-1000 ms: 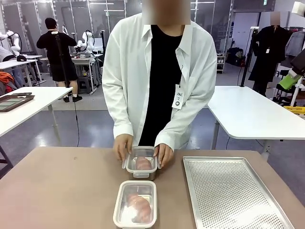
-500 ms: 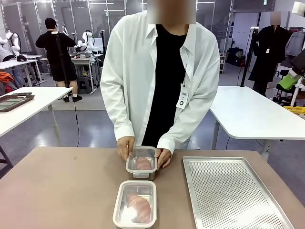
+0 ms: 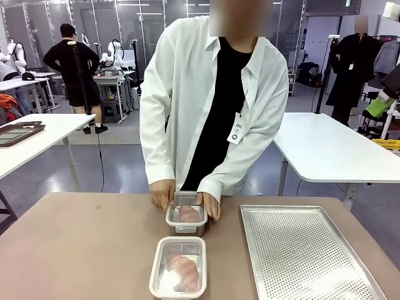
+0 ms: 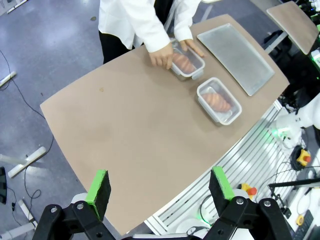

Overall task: Place the bread into the airtight container.
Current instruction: Pick up a Butter Roll and place it into an empty Airtight Container.

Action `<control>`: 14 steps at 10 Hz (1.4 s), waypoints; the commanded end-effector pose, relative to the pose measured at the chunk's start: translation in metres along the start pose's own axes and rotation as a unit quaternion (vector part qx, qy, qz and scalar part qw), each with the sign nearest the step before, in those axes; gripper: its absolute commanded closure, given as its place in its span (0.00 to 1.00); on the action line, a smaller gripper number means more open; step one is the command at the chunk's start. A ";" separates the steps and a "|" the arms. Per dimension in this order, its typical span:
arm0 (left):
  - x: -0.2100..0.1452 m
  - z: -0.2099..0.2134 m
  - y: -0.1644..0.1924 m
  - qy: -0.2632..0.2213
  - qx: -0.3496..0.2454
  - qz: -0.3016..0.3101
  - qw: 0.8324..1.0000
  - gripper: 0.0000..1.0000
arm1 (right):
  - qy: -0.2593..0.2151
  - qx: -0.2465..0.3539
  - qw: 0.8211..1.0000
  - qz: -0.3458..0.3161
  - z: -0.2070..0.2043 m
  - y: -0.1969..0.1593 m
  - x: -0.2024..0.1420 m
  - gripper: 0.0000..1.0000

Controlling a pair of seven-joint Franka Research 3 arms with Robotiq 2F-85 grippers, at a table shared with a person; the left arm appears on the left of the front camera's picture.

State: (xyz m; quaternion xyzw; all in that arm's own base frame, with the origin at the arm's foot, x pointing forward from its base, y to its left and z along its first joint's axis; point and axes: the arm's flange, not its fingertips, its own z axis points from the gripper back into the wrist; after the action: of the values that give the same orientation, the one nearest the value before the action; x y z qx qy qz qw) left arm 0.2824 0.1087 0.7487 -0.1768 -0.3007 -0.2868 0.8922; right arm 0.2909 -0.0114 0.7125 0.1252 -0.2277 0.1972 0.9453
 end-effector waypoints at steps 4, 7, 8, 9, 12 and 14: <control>0.000 0.001 -0.001 -0.002 -0.004 -0.011 1.000 0.00 | -0.001 0.003 1.000 0.001 0.001 -0.001 0.001 0.00; 0.000 0.001 -0.001 -0.002 -0.004 -0.011 1.000 0.00 | -0.001 0.003 1.000 0.001 0.001 -0.001 0.001 0.00; 0.000 0.001 -0.001 -0.002 -0.004 -0.011 1.000 0.00 | -0.001 0.003 1.000 0.001 0.001 -0.001 0.001 0.00; 0.000 0.001 -0.001 -0.002 -0.004 -0.011 1.000 0.00 | -0.001 0.003 1.000 0.001 0.001 -0.001 0.001 0.00; 0.000 0.001 -0.001 -0.002 -0.004 -0.011 1.000 0.00 | -0.001 0.003 1.000 0.001 0.001 -0.001 0.001 0.00; 0.000 0.001 -0.001 -0.002 -0.004 -0.011 1.000 0.00 | -0.001 0.003 1.000 0.001 0.001 -0.001 0.001 0.00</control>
State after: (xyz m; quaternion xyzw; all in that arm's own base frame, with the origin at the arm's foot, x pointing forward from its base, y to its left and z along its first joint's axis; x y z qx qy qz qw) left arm 0.2824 0.1087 0.7487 -0.1768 -0.3007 -0.2868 0.8922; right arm 0.2909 -0.0114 0.7125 0.1252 -0.2277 0.1972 0.9453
